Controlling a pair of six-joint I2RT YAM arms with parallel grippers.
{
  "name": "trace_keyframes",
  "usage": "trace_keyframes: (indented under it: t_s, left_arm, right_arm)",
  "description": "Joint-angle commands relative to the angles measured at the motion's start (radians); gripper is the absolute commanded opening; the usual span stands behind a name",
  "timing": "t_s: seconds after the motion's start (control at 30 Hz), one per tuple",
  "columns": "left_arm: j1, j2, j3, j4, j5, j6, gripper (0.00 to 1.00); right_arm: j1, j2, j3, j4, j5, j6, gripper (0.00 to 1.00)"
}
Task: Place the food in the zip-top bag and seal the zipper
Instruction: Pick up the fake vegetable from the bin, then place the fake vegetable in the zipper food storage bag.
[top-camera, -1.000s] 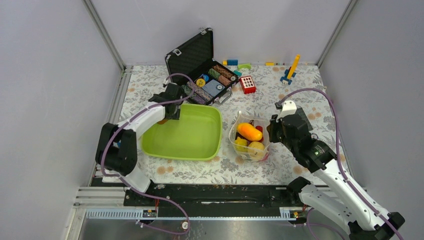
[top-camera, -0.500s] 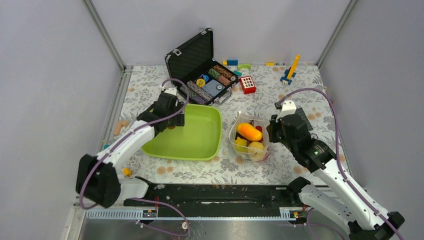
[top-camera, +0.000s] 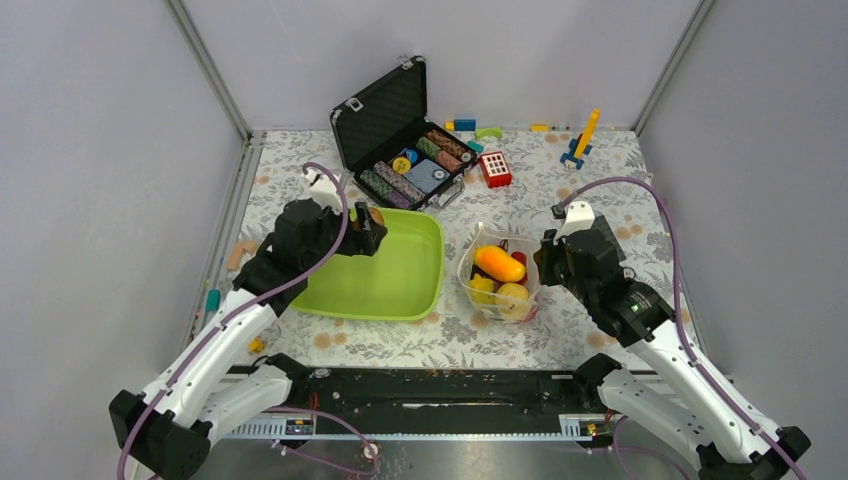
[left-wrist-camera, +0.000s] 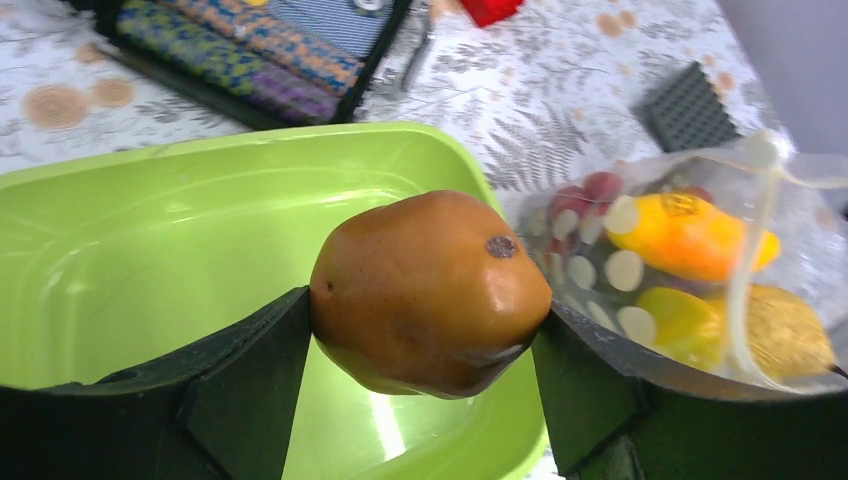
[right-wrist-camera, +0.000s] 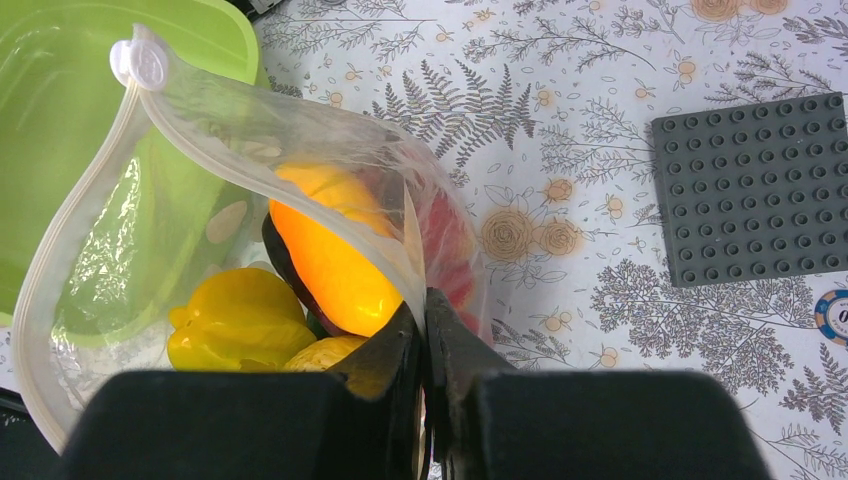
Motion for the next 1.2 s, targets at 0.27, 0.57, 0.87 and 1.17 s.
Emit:
trace_keyframes:
  t_s: [0.27,0.57,0.87,1.17]
  left_arm:
    - [-0.245,0.032,0.076,0.090,0.222,0.088,0.00]
    - [-0.327,0.111,0.117,0.243,0.354,0.084,0.00]
    - [-0.373,0.273,0.182,0.486,0.424,-0.028,0.00]
    - [-0.469,0.439,0.335,0.429,0.454,0.006,0.02]
  right_arm:
    - [-0.003,-0.013,0.014,0.011,-0.028,-0.007,0.09]
    - [-0.004,-0.022,0.008,0.014,-0.036,-0.007,0.09]
    - [-0.004,-0.026,0.000,0.019,-0.061,-0.001,0.09]
    - [-0.004,-0.018,0.002,0.021,-0.069,-0.001,0.09]
